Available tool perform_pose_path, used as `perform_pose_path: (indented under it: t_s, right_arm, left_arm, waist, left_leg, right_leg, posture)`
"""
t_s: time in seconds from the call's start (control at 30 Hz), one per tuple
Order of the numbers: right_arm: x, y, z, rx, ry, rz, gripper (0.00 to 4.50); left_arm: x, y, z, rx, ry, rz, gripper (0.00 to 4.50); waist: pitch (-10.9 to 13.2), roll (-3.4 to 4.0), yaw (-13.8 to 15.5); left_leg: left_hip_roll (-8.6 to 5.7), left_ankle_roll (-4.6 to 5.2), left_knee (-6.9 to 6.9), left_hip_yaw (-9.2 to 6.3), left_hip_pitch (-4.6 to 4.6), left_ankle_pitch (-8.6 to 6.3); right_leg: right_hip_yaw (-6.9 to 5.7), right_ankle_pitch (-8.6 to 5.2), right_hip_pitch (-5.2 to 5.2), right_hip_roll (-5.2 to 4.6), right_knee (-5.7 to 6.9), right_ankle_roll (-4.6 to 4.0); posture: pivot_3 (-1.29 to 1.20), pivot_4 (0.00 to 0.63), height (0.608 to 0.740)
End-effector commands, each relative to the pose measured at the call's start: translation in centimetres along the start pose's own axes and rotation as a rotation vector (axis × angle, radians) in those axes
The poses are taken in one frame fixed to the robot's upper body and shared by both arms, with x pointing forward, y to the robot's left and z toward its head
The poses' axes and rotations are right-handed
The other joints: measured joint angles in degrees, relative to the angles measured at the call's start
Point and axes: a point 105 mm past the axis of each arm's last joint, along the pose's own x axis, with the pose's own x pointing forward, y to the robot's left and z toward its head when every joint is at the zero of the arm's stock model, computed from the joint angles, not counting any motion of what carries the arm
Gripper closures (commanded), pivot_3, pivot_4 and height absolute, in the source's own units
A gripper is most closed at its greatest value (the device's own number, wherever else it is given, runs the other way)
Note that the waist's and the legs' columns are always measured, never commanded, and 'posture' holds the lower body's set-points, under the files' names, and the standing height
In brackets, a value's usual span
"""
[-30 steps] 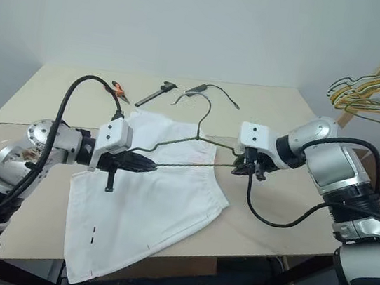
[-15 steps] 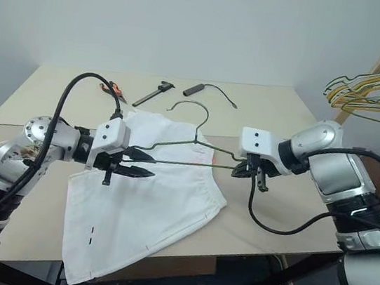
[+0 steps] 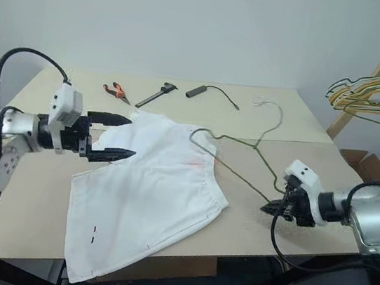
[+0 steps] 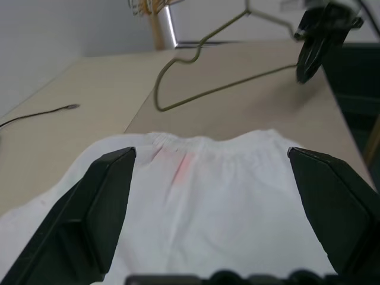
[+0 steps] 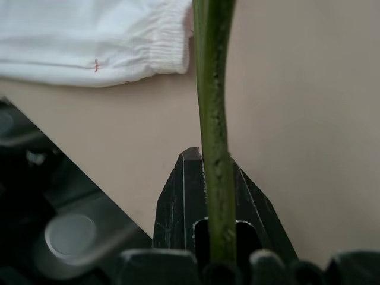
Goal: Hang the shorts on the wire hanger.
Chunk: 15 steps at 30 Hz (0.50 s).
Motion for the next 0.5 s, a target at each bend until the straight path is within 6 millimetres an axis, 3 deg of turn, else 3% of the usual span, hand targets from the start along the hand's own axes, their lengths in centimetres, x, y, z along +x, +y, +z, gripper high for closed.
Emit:
perform_pose_path:
  t_s: [0.03, 0.23, 0.5]
  right_arm:
    - [0.3, -1.2, -1.0, 0.243, -0.004, -0.055, 4.50]
    - [1.4, -1.2, -1.9, 0.364, 0.034, 0.010, 4.50]
    - [1.1, 1.3, -2.5, 0.300, 0.130, 0.193, 4.50]
  left_arm:
    - [-0.4, -2.2, 2.0, 0.042, -0.063, -0.102, 0.04]
    - [-0.6, -3.4, 1.5, 0.024, -0.021, -0.154, 0.04]
    - [-0.8, -4.1, 1.1, 0.009, 0.017, -0.148, 0.04]
  waist:
    - [0.0, 0.00, 0.2]
    - [0.0, 0.06, 0.4]
    - [0.0, 0.06, 0.5]
  left_leg:
    - [-0.02, 0.00, 0.00, 0.00, 0.05, 0.00]
    - [-0.08, 0.00, -0.08, -0.01, 0.49, -0.01]
    - [-0.08, 0.05, -0.16, -0.02, 0.48, -0.04]
  right_leg:
    - [0.00, 0.00, 0.06, -0.01, -0.02, 0.00]
    - [-0.02, -0.05, 0.54, 0.02, -0.16, 0.03]
    - [-0.01, -0.08, 0.53, 0.04, -0.24, 0.10]
  posture:
    - [-0.02, 0.000, 0.740]
    - [-0.01, 0.000, 0.740]
    - [0.02, 0.000, 0.740]
